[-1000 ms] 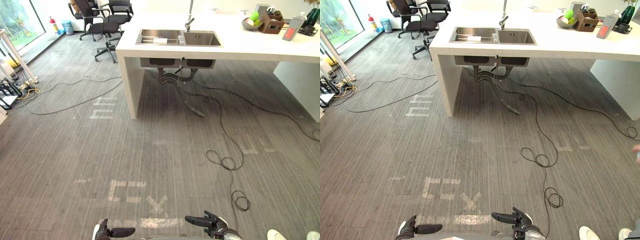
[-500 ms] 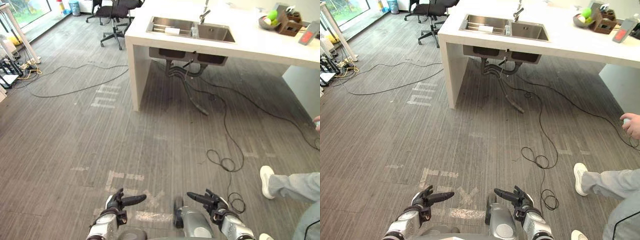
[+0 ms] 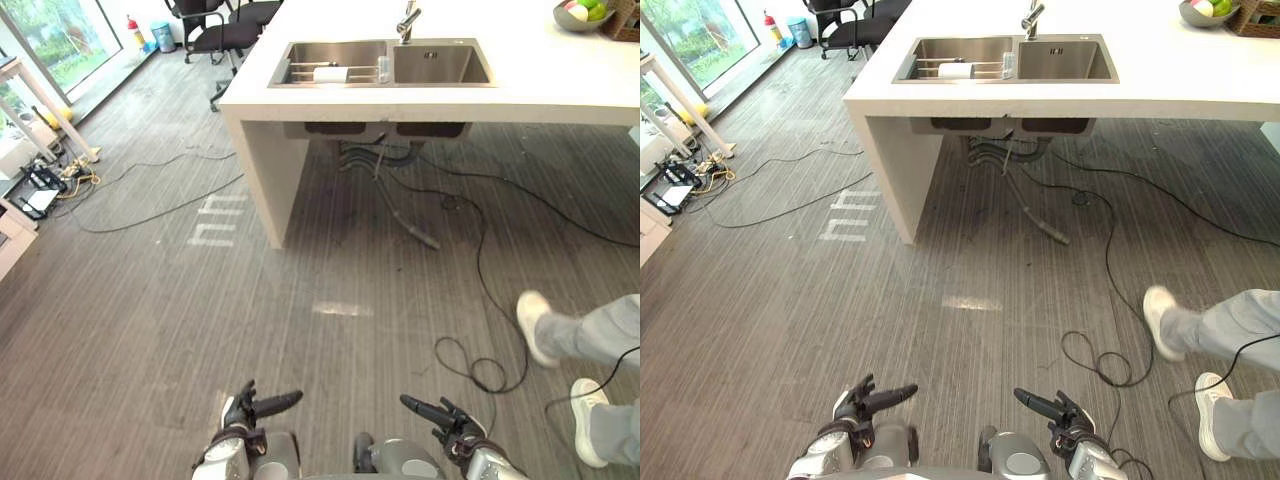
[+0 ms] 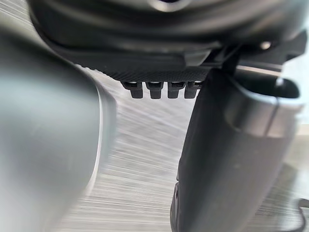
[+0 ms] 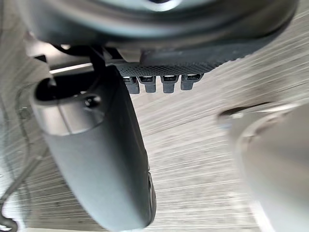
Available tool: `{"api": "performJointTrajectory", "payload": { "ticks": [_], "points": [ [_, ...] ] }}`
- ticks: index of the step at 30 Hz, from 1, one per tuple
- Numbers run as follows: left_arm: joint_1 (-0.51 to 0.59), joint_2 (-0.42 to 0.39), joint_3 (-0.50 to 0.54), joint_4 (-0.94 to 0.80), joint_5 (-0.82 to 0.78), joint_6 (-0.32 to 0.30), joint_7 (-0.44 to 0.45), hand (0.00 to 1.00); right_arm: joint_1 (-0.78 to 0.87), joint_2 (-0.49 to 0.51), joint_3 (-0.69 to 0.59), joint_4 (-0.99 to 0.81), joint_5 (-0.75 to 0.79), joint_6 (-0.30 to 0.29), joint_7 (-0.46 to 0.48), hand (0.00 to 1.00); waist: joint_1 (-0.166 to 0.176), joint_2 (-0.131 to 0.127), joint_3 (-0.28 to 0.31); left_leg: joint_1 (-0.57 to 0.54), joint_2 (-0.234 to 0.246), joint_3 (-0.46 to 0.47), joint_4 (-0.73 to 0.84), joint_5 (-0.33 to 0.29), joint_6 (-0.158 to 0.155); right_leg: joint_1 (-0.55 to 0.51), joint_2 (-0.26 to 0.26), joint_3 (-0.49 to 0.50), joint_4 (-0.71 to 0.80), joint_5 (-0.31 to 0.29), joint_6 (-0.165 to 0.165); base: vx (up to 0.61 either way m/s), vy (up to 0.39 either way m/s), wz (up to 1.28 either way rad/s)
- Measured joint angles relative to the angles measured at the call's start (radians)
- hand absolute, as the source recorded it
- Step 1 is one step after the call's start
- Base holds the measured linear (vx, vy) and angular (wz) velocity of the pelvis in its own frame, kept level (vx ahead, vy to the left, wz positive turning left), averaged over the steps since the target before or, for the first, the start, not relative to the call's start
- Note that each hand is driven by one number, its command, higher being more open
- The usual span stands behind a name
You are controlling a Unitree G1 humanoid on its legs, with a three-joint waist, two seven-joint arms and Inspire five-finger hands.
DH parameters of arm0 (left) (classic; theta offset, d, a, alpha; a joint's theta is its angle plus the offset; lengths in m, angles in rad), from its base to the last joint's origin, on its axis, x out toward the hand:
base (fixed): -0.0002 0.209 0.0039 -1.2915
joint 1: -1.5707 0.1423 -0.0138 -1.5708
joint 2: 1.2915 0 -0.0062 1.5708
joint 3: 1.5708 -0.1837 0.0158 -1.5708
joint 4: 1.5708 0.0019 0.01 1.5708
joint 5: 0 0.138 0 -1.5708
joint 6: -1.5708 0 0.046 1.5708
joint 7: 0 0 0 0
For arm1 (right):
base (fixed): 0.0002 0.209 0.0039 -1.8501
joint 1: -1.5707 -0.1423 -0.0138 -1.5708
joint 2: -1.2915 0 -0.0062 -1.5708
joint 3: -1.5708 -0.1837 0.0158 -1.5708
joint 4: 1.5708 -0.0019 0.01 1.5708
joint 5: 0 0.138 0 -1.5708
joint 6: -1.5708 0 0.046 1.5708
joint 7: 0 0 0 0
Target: Walk over to the sink, pick up the cup, carry it to the dishwasher, place the cup inside the dishwasher, then close the dishwasher door
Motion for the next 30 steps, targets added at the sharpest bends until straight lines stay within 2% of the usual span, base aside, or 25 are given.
{"api": "performJointTrajectory", "payload": {
  "ticks": [1, 2, 4, 5, 6, 8, 9, 10, 11, 13, 15, 16, 17, 18, 19, 20, 21, 22, 23, 24, 25, 26, 28, 29, 30],
  "points": [
    [0.009, 0.0, 0.0, -0.018, -0.001, -0.002, 0.0, 1.0, -0.009, -0.001, 0.01, -0.001, 0.0, 0.0, 0.0, 1.0, 0.01, -0.002, 0.01, -0.012, -0.015, 0.016, -0.107, -0.004, 0.006, 0.03, 0.004, 0.027, -0.023, 0.0, 0.0, 0.54, -0.012, -1.1],
    [0.03, -0.002, 0.0, -0.048, -0.001, -0.003, -0.001, 1.0, -0.013, -0.004, 0.049, -0.027, 0.0, 0.001, -0.002, 1.0, 0.015, -0.006, 0.02, 0.001, -0.041, 0.068, -0.479, 0.002, 0.004, 0.094, 0.004, 0.066, -0.078, 0.0, 0.001, 0.46, 0.004, -0.84],
    [0.042, -0.007, 0.0, -0.069, -0.001, -0.004, -0.002, 1.0, -0.012, -0.003, 0.059, -0.045, 0.002, 0.001, -0.003, 1.0, 0.016, -0.006, 0.027, 0.04, -0.056, 0.087, -0.772, 0.043, -0.003, 0.136, 0.006, 0.089, -0.111, -0.007, 0.013, 0.4, 0.019, -0.54],
    [0.044, -0.015, -0.001, -0.079, -0.001, -0.004, -0.004, 1.0, -0.01, 0.001, 0.057, -0.045, 0.004, 0.001, -0.007, 1.0, 0.015, -0.001, 0.038, 0.079, -0.065, 0.097, -0.992, 0.098, -0.004, 0.185, 0.011, 0.104, -0.142, -0.017, 0.029, 0.4, 0.067, -0.29],
    [0.044, -0.02, -0.002, -0.081, -0.001, -0.004, -0.005, 1.0, -0.006, 0.002, 0.055, -0.043, 0.004, 0.001, -0.008, 1.0, 0.015, 0.003, 0.039, 0.085, -0.064, 0.106, -1.053, 0.111, -0.006, 0.208, 0.017, 0.109, -0.155, -0.022, 0.036, 0.48, 0.125, -0.23],
    [0.043, -0.023, -0.004, -0.083, 0.0, -0.004, -0.012, 1.0, 0.044, 0.01, 0.039, -0.044, 0.004, 0.001, -0.003, 1.0, 0.014, 0.02, 0.034, 0.1, -0.04, 0.182, -1.068, 0.125, 0.012, 0.299, 0.051, 0.119, -0.161, -0.095, 0.059, 0.49, 0.188, -0.04],
    [0.043, -0.022, -0.004, -0.083, 0.0, -0.005, -0.018, 1.0, 0.058, 0.009, 0.036, -0.042, 0.004, 0.002, 0.0, 1.0, 0.014, 0.032, 0.027, 0.109, -0.033, 0.184, -1.075, 0.162, 0.057, 0.314, 0.063, 0.122, -0.154, -0.119, 0.061, 0.48, 0.192, 0.16],
    [0.024, -0.015, -0.003, -0.076, 0.001, -0.005, -0.025, 1.0, 0.071, 0.012, 0.034, -0.039, 0.005, 0.011, 0.0, 1.0, 0.014, 0.017, 0.031, 0.107, -0.036, 0.194, -1.058, 0.286, 0.129, 0.326, 0.056, 0.124, -0.122, -0.164, 0.07, 0.38, 0.142, 0.21],
    [0.013, -0.017, -0.004, -0.071, 0.001, -0.005, -0.025, 1.0, 0.075, 0.01, 0.034, -0.039, 0.006, 0.016, 0.001, 1.0, 0.013, 0.014, 0.031, 0.102, -0.045, 0.196, -1.052, 0.309, 0.138, 0.324, 0.05, 0.123, -0.105, -0.172, 0.079, 0.45, 0.17, 0.38],
    [-0.024, -0.025, -0.004, -0.069, 0.006, -0.01, -0.026, 1.0, 0.066, 0.003, 0.033, -0.011, 0.033, 0.038, 0.001, 1.0, 0.015, 0.003, 0.031, 0.094, -0.095, 0.211, -1.04, 0.303, 0.157, 0.3, 0.01, 0.134, -0.043, -0.173, 0.08, 0.4, 0.185, 0.44],
    [-0.038, -0.022, 0.005, -0.069, 0.021, -0.018, -0.023, 1.0, 0.038, 0.012, 0.033, 0.052, 0.047, 0.061, 0.003, 1.0, 0.021, -0.016, 0.023, 0.095, -0.134, 0.213, -1.013, 0.268, 0.205, 0.286, -0.02, 0.16, 0.008, -0.172, 0.081, 0.42, 0.198, 0.29],
    [-0.037, -0.016, 0.009, -0.069, 0.033, -0.02, -0.019, 1.0, 0.022, 0.024, 0.033, 0.086, 0.072, 0.076, 0.004, 1.0, 0.03, -0.031, 0.009, 0.099, -0.16, 0.218, -1.009, 0.246, 0.227, 0.265, -0.039, 0.171, 0.064, -0.166, 0.091, 0.45, 0.167, 0.21],
    [-0.036, -0.015, 0.008, -0.069, 0.039, -0.02, -0.018, 1.0, 0.017, 0.029, 0.028, 0.099, 0.083, 0.082, 0.007, 1.0, 0.034, -0.032, -0.002, 0.102, -0.168, 0.218, -1.016, 0.236, 0.228, 0.236, -0.046, 0.168, 0.117, -0.157, 0.108, 0.38, 0.098, 0.07],
    [-0.031, -0.019, 0.008, -0.069, 0.04, -0.021, -0.014, 1.0, 0.004, 0.037, 0.021, 0.123, 0.096, 0.087, 0.008, 1.0, 0.048, -0.032, -0.011, 0.126, -0.175, 0.218, -1.041, 0.221, 0.23, 0.157, -0.06, 0.157, 0.273, -0.11, 0.19, 0.45, 0.115, -0.15],
    [-0.015, -0.017, 0.008, -0.069, 0.04, -0.021, -0.005, 1.0, -0.006, 0.047, 0.013, 0.138, 0.104, 0.088, 0.004, 1.0, 0.052, -0.038, -0.013, 0.177, -0.183, 0.222, -1.084, 0.208, 0.233, 0.072, -0.08, 0.137, 0.454, -0.009, 0.361, 0.38, 0.103, -0.22],
    [-0.005, -0.015, 0.007, -0.069, 0.039, -0.022, 0.001, 1.0, -0.006, 0.048, 0.005, 0.137, 0.103, 0.085, 0.005, 1.0, 0.048, -0.043, -0.017, 0.205, -0.189, 0.219, -1.107, 0.201, 0.238, 0.028, -0.097, 0.132, 0.55, 0.057, 0.401, 0.39, 0.114, -0.21],
    [0.009, -0.011, 0.007, -0.07, 0.037, -0.022, 0.018, 1.0, -0.004, 0.053, -0.013, 0.141, 0.101, 0.083, 0.005, 1.0, 0.044, -0.065, -0.027, 0.253, -0.212, 0.219, -1.131, 0.188, 0.23, -0.076, -0.145, 0.112, 0.76, 0.07, 0.405, 0.41, 0.114, -0.04],
    [0.014, -0.014, 0.007, -0.07, 0.035, -0.022, 0.03, 1.0, -0.003, 0.052, -0.032, 0.146, 0.101, 0.08, 0.004, 1.0, 0.034, -0.072, -0.031, 0.298, -0.227, 0.213, -1.14, 0.169, 0.227, -0.154, -0.194, 0.081, 0.892, 0.047, 0.384, 0.41, 0.108, 0.05],
    [0.014, -0.017, 0.007, -0.072, 0.032, -0.023, 0.037, 1.0, -0.003, 0.052, -0.042, 0.148, 0.102, 0.08, 0.002, 1.0, 0.026, -0.071, -0.032, 0.318, -0.23, 0.206, -1.138, 0.16, 0.228, -0.186, -0.214, 0.064, 0.922, 0.029, 0.366, 0.45, 0.078, 0.32],
    [0.012, -0.015, 0.008, -0.085, 0.016, -0.026, 0.054, 1.0, 0.004, 0.061, -0.065, 0.157, 0.117, 0.082, 0.001, 1.0, 0.014, -0.07, -0.032, 0.359, -0.231, 0.168, -1.133, 0.14, 0.228, -0.255, -0.251, 0.026, 0.917, -0.031, 0.315, 0.36, 0.028, 0.43],
    [0.009, -0.014, 0.008, -0.089, 0.011, -0.027, 0.06, 1.0, 0.011, 0.061, -0.077, 0.153, 0.123, 0.08, 0.004, 1.0, 0.008, -0.07, -0.032, 0.374, -0.231, 0.149, -1.133, 0.133, 0.226, -0.279, -0.261, 0.013, 0.885, -0.057, 0.29, 0.34, 0.0, 0.65],
    [0.002, -0.012, 0.007, -0.09, 0.005, -0.028, 0.063, 1.0, 0.016, 0.06, -0.092, 0.149, 0.132, 0.078, 0.008, 1.0, -0.003, -0.069, -0.03, 0.397, -0.227, 0.124, -1.131, 0.132, 0.225, -0.292, -0.273, -0.004, 0.804, -0.084, 0.289, 0.28, -0.081, 0.77],
    [-0.003, -0.009, 0.009, -0.09, -0.001, -0.032, 0.067, 1.0, 0.029, 0.064, -0.11, 0.15, 0.159, 0.072, 0.009, 1.0, -0.011, -0.068, -0.029, 0.433, -0.211, 0.092, -1.104, 0.126, 0.214, -0.282, -0.283, -0.015, 0.553, -0.091, 0.285, 0.29, -0.131, 0.7],
    [0.0, -0.004, 0.016, -0.09, 0.0, -0.042, 0.068, 1.0, 0.036, 0.075, -0.129, 0.153, 0.161, 0.066, 0.015, 1.0, -0.01, -0.068, -0.03, 0.457, -0.2, 0.067, -1.097, 0.11, 0.198, -0.272, -0.283, -0.014, 0.419, -0.069, 0.258, 0.25, -0.197, 0.59],
    [0.002, -0.004, 0.043, -0.088, 0.002, -0.051, 0.069, 1.0, 0.039, 0.078, -0.131, 0.153, 0.161, 0.065, 0.026, 1.0, -0.012, -0.075, -0.03, 0.472, -0.188, 0.039, -1.082, 0.086, 0.184, -0.273, -0.288, -0.016, 0.354, 0.004, 0.227, 0.26, -0.227, 0.59]
  ]
}}
